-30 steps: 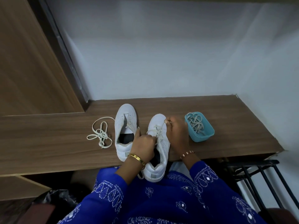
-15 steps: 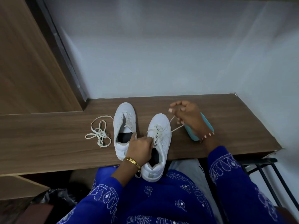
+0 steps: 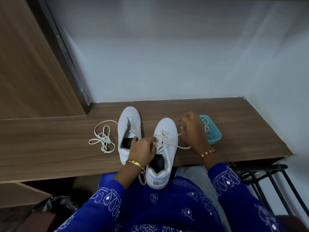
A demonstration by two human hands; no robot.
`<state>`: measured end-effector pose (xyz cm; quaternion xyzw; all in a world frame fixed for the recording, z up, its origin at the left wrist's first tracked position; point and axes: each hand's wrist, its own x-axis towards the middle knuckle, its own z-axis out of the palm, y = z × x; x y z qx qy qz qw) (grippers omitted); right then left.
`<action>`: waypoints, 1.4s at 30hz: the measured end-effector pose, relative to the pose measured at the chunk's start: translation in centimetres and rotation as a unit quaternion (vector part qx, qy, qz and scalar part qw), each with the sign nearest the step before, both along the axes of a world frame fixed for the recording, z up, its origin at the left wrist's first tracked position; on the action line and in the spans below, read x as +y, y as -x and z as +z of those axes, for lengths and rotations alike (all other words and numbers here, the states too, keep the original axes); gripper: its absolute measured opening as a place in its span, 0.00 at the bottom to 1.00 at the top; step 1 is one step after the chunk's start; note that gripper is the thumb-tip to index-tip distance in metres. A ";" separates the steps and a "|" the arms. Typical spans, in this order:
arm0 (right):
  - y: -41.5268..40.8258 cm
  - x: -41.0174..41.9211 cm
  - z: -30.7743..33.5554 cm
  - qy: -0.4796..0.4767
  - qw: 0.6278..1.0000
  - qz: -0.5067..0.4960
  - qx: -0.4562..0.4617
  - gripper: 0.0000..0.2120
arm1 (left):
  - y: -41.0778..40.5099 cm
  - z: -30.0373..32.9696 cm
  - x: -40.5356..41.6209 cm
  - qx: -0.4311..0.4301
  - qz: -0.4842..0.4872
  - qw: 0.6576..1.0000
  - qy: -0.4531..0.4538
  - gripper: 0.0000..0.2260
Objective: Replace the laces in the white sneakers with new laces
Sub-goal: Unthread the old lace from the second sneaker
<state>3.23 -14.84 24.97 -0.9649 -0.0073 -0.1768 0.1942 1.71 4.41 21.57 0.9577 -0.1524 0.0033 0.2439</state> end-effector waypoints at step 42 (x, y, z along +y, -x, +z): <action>4.0 2.8 -4.1 -0.528 0.835 -0.105 0.116 0.10 | -0.7 -0.4 -0.7 -0.119 0.019 0.991 -0.061 0.03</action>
